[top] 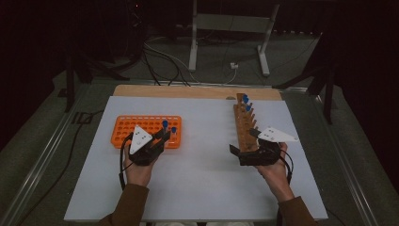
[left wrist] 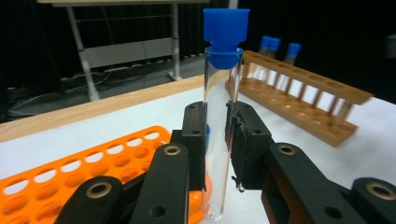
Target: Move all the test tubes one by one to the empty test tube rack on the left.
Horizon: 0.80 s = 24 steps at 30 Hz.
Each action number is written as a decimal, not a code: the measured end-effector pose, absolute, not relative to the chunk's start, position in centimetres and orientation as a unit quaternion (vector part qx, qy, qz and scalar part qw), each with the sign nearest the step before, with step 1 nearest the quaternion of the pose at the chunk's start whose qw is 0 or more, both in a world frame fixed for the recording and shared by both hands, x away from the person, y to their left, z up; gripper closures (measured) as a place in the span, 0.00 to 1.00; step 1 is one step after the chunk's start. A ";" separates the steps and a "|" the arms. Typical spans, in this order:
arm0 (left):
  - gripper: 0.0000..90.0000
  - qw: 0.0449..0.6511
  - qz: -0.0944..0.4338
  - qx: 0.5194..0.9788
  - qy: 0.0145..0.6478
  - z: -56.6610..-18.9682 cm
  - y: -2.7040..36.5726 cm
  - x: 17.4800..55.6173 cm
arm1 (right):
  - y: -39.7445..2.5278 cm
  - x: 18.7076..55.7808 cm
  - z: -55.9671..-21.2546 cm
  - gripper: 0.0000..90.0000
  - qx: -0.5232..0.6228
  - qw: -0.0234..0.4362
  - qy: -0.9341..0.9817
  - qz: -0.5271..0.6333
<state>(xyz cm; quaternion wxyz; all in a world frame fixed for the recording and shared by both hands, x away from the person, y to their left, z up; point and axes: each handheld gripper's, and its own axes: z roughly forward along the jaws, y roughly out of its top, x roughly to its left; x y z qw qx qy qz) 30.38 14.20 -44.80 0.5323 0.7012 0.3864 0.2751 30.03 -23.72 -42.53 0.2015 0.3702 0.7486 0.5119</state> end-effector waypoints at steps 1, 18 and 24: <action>0.87 0.532 0.275 0.700 0.390 -45.0 14.2 30.7 | -24.1 29.9 -42.6 0.00 0.373 0.203 0.747 0.512; 0.87 0.509 0.275 0.691 0.434 -47.8 13.6 34.2 | -26.6 29.3 -42.6 0.00 0.388 0.213 0.731 0.519; 0.87 0.495 0.275 0.703 0.431 -48.6 13.4 34.4 | -26.7 29.5 -43.0 0.00 0.391 0.209 0.732 0.517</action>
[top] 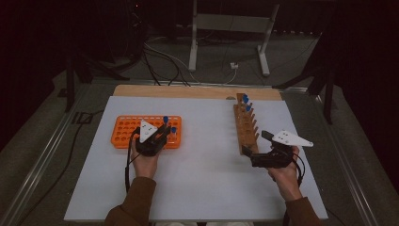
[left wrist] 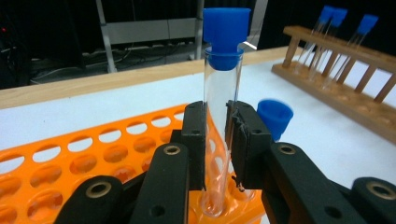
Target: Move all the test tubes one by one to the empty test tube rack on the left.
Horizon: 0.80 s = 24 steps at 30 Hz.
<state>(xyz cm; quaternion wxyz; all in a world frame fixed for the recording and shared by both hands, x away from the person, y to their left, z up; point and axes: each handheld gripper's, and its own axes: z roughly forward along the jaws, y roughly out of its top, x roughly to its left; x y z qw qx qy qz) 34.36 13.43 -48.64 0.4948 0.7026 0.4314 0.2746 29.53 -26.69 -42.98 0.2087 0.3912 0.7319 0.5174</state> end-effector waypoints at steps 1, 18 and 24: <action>0.87 0.490 0.274 0.706 0.430 -48.8 13.4 34.3 | -26.7 29.5 -43.0 0.00 0.392 0.207 0.732 0.518; 0.88 0.430 0.269 0.751 0.424 -50.5 12.9 34.0 | -26.5 29.5 -43.3 0.00 0.391 0.206 0.737 0.511; 0.88 0.429 0.264 0.749 0.430 -50.5 13.0 34.0 | -26.6 29.6 -43.5 0.00 0.393 0.205 0.738 0.509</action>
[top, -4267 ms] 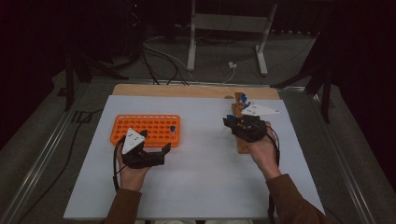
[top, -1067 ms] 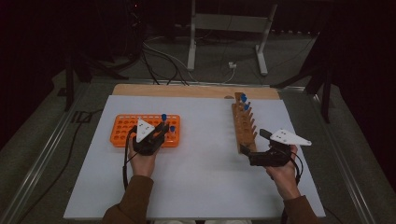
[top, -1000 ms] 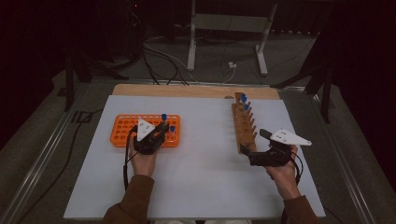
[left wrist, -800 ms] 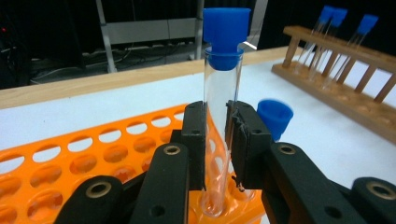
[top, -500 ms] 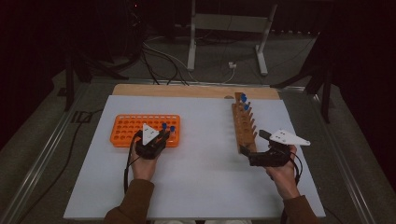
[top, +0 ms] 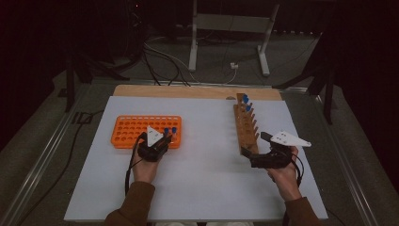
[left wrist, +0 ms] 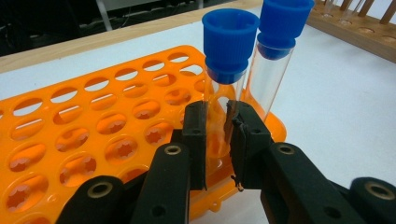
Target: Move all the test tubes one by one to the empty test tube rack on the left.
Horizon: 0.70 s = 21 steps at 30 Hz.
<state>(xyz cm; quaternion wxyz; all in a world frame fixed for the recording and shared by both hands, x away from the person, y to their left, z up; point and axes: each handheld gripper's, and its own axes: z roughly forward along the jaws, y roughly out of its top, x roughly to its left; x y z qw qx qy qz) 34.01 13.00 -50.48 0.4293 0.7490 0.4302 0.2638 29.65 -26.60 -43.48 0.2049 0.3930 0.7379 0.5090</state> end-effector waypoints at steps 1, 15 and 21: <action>0.88 0.430 0.262 0.748 0.431 -50.5 13.0 34.0 | -26.6 29.6 -43.5 0.00 0.393 0.205 0.738 0.509; 0.55 0.479 0.233 0.722 0.441 -48.5 15.4 32.6 | -26.6 29.7 -43.5 0.00 0.393 0.203 0.738 0.510; 0.32 0.490 0.243 0.710 0.444 -46.9 16.6 31.0 | -26.7 29.6 -43.5 0.00 0.395 0.203 0.737 0.509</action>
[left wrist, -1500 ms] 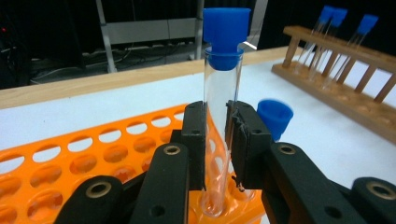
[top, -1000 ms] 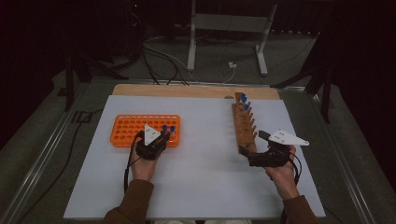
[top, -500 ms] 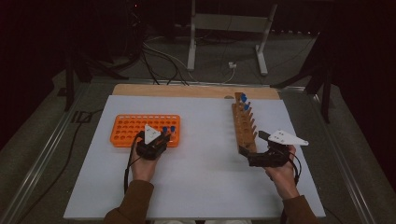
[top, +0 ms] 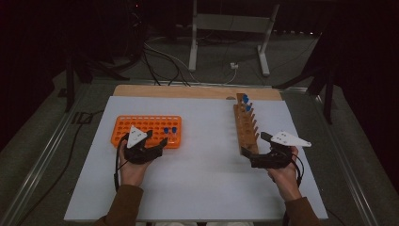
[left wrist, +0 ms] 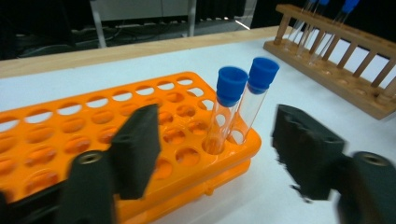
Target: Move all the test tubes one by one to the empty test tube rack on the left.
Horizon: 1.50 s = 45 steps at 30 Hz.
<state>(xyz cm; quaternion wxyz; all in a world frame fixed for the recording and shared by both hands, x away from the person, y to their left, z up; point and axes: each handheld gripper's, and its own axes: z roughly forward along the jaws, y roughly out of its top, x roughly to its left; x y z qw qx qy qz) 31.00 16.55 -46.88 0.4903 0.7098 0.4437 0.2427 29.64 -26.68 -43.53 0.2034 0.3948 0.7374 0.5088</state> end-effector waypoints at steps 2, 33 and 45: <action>0.26 0.497 0.247 0.703 0.444 -46.3 16.9 30.3 | -26.7 29.7 -43.6 0.00 0.397 0.203 0.737 0.509; 0.01 0.505 0.266 0.683 0.456 -46.5 18.9 26.3 | -26.1 34.1 -39.9 0.00 0.410 0.257 0.725 0.490; 0.01 0.502 0.261 0.681 0.464 -46.9 19.2 26.4 | -26.4 39.6 -40.5 0.05 0.454 0.253 0.723 0.455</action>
